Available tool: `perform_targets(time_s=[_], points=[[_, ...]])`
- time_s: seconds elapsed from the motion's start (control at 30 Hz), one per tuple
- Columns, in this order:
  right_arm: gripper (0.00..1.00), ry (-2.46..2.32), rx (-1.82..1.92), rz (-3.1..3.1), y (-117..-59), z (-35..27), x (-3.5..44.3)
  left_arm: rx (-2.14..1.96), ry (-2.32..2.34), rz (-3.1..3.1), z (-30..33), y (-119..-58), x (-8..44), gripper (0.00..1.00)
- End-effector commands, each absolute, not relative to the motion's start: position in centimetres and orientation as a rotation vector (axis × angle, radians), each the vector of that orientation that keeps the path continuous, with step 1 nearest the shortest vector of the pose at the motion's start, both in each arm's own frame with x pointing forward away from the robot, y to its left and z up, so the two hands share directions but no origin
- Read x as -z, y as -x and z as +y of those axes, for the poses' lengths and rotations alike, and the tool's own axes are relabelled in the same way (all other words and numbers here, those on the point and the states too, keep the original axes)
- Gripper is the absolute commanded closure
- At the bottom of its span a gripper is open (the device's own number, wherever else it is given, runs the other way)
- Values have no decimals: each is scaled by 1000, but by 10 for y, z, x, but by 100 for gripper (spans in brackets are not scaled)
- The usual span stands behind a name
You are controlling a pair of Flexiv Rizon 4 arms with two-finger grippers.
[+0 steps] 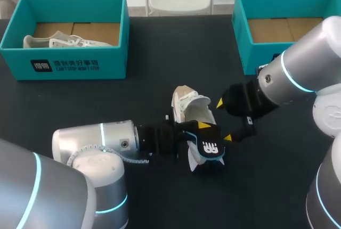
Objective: Take the shoe out of the shoebox, open the shoe tongue, remove and reinsert the insole, then place the shoe into the shoebox
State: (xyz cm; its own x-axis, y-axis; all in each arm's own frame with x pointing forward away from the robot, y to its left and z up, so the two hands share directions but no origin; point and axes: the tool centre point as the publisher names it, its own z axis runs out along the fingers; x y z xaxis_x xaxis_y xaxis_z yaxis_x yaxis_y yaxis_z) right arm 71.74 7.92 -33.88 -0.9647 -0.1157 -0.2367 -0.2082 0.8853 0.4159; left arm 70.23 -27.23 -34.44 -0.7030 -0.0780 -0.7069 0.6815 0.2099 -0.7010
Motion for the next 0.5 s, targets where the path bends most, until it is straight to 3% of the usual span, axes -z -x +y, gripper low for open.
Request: perform_targets(time_s=[0.03,0.37,0.43,0.5], points=[[0,246,-660,2846,-716,80,340,1538,-569,1872,-281,-715,354,100],[0,246,-660,2846,-716,80,340,1519,-535,1886,-275,-723,357,100],[0,246,-660,2846,-716,80,340,1529,-532,1884,-274,-720,351,75],[0,246,-660,2846,-716,80,340,1538,-535,1877,-273,-718,346,69]])
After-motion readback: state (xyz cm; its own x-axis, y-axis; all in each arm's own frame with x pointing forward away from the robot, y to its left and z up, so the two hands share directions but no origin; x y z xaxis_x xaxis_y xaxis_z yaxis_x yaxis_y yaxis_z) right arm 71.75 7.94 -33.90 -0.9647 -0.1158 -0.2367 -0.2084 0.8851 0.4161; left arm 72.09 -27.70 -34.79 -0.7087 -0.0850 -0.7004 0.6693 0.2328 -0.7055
